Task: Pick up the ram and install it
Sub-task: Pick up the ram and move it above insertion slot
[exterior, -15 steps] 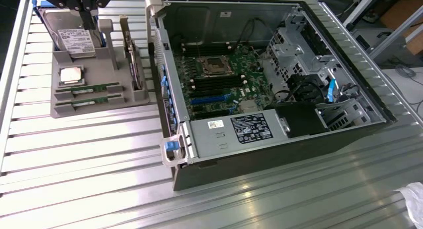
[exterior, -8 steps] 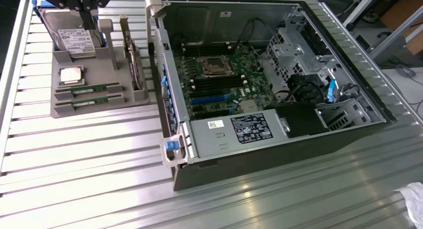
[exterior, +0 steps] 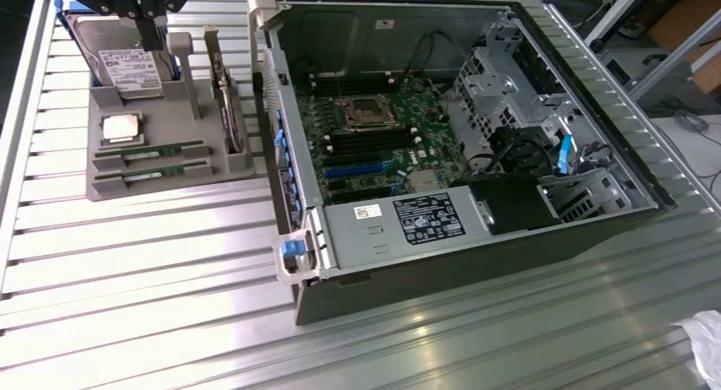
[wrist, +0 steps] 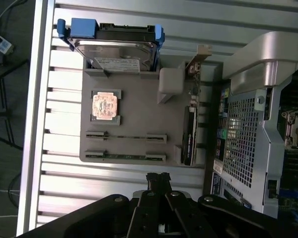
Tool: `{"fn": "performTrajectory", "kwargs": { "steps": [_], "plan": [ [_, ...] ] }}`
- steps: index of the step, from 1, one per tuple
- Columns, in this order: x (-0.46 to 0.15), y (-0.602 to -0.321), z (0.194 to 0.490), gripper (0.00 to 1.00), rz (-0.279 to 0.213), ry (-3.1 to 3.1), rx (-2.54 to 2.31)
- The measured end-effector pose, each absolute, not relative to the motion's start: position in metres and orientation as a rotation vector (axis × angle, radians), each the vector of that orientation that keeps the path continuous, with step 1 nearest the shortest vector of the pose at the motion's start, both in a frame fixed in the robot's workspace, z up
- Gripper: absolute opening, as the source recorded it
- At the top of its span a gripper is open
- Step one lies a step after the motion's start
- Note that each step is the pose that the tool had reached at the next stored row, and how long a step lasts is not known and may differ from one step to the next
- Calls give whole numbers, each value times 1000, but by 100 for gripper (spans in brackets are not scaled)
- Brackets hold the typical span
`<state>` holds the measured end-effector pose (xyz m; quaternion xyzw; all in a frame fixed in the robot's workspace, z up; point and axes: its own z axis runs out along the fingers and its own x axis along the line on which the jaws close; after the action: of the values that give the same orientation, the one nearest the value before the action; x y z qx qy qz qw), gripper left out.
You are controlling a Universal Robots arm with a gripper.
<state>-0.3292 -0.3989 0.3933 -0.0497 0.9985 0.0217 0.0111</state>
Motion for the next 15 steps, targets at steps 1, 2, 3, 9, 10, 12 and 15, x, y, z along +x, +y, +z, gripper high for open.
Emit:
{"fn": "performTrajectory", "kwargs": {
  "steps": [1,2,3,9,10,12,15],
  "plan": [
    [-329,-399,393,11,68,3115,-160],
    [-329,-399,393,11,67,3114,-165],
    [-329,-399,393,11,67,3114,-173],
    [-329,-399,393,11,67,3113,-203],
    [-329,-399,393,11,67,3112,-208],
    [-329,-399,393,11,67,3112,-216],
    [-329,-399,393,11,67,3111,-232]
  ]
}}
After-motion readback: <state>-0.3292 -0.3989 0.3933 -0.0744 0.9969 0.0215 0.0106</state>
